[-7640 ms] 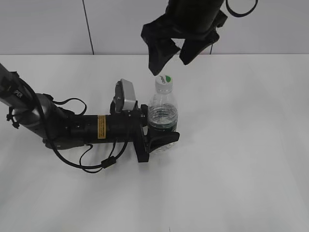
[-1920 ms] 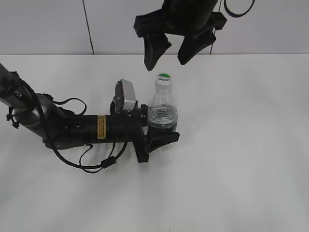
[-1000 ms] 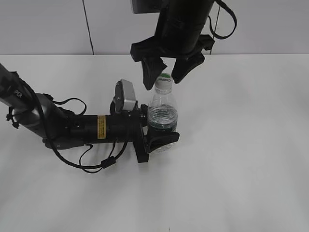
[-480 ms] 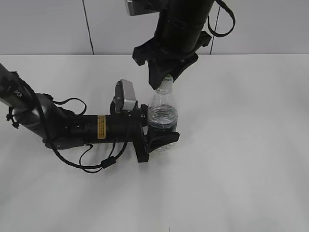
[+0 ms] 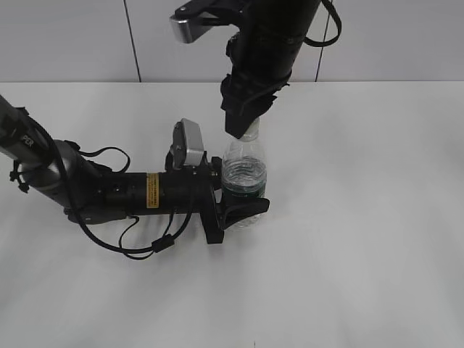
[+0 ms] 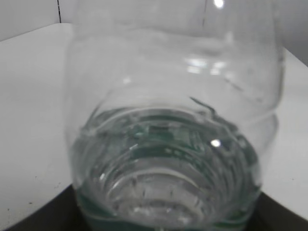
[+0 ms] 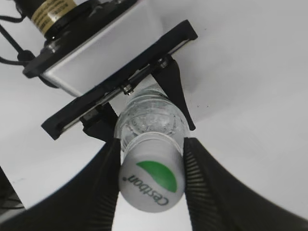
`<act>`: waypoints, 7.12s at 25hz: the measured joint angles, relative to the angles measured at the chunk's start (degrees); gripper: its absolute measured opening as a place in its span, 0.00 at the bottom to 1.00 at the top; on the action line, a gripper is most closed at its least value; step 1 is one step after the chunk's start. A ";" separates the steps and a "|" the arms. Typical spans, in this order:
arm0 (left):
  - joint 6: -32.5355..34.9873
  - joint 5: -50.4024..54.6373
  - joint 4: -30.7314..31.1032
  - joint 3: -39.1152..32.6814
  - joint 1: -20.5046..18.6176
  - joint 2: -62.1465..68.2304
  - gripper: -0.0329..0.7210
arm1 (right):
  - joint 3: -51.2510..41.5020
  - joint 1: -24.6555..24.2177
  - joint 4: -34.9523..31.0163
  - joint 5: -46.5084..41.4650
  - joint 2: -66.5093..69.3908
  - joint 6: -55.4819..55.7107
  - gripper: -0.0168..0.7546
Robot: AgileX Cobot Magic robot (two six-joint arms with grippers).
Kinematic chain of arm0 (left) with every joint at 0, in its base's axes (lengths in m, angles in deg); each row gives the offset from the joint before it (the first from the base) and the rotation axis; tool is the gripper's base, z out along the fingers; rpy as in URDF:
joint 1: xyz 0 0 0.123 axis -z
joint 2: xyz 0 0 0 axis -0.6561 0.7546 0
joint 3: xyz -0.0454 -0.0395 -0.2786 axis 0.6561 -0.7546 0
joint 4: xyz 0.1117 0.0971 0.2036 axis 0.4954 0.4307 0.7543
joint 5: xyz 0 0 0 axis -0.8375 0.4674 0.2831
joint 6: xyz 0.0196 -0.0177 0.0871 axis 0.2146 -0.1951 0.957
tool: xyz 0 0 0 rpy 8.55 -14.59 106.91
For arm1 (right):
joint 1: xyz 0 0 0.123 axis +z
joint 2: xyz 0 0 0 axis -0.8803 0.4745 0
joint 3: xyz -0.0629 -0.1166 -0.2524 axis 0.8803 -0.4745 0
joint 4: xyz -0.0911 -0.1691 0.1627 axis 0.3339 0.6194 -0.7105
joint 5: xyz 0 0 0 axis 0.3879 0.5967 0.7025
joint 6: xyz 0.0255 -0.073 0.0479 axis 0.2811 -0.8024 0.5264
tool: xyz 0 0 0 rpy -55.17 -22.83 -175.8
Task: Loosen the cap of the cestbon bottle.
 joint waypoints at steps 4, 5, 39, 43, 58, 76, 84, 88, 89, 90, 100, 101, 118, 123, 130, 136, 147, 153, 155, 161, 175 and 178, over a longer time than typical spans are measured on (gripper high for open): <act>-0.03 0.00 -0.05 0.00 0.00 0.00 0.58 | 0.00 0.00 0.00 -0.06 0.00 -11.17 0.41; -0.03 0.00 -0.05 0.00 0.00 0.00 0.58 | 0.00 0.00 0.00 -0.10 0.00 -14.27 0.41; -0.23 -0.07 0.15 0.00 -0.06 0.00 0.58 | 0.01 -0.02 4.76 -0.23 -12.34 -11.30 0.40; -0.23 -0.12 0.19 0.00 -0.06 0.00 0.58 | 0.01 -2.03 11.14 -0.23 -12.46 6.96 0.40; -0.23 -0.12 -0.60 0.00 -0.06 0.00 0.58 | -11.27 -25.47 8.86 5.72 -12.46 24.04 0.40; -0.23 0.40 -3.00 0.00 -0.06 0.00 0.58 | -26.57 -30.06 7.08 26.61 4.53 23.74 0.40; -0.23 0.40 -3.11 0.00 -0.06 0.00 0.58 | -26.57 -30.06 4.76 28.01 6.28 23.80 0.40; -0.23 0.40 -3.15 0.00 -0.06 0.00 0.58 | -26.57 -30.06 4.01 28.15 6.47 23.74 0.48; -0.23 0.40 -3.15 0.00 -0.06 0.00 0.58 | -26.57 -30.06 3.75 28.15 6.47 23.74 0.56; -0.23 0.41 -3.15 0.00 -0.06 0.00 0.58 | -26.57 -30.06 3.75 28.10 6.47 23.74 0.62; -0.68 0.41 -3.06 0.00 -0.06 0.00 0.61 | -26.57 -30.06 3.53 25.07 6.47 23.10 0.79; -1.48 0.41 -3.17 0.00 -0.06 0.00 0.64 | -26.57 -30.06 3.53 24.87 6.47 22.82 0.79; -6.16 0.38 -4.08 -2.52 -0.06 -7.24 0.83 | -26.57 -30.06 3.54 23.39 6.47 20.97 0.79; -8.48 0.33 -5.72 -2.52 -0.06 -12.48 0.83 | -26.57 -30.06 3.59 23.13 6.47 20.92 0.79; -15.79 0.24 -7.90 -2.55 -0.06 -20.55 0.83 | -26.57 -30.06 3.59 22.49 6.47 20.86 0.79; -26.04 2.94 -7.70 -2.58 -1.14 -31.84 0.83 | -26.62 -30.06 3.00 20.16 4.45 20.86 0.79; -33.46 59.12 -13.82 -2.62 -2.46 -56.23 0.83 | -26.62 -30.06 1.45 15.76 -10.36 20.86 0.79; -32.50 83.65 -18.70 -2.62 -4.61 -61.15 0.83 | -26.62 -30.06 1.27 12.36 -15.39 20.86 0.79; -25.58 88.86 -25.08 -2.62 -6.10 -61.17 0.83 | -26.62 -30.06 1.22 11.02 -16.54 20.86 0.79; 8.72 105.68 -59.45 -1.73 -14.41 -60.57 0.83 | -26.62 -30.06 1.22 4.12 -18.14 21.83 0.79; 20.85 115.64 -66.18 -1.42 -23.72 -59.71 0.83 | -26.62 -30.33 2.61 2.64 -18.36 24.63 0.79; 22.84 117.59 -66.18 -1.42 -23.72 -61.19 0.83 | -26.62 -30.33 2.61 2.64 -18.64 24.75 0.79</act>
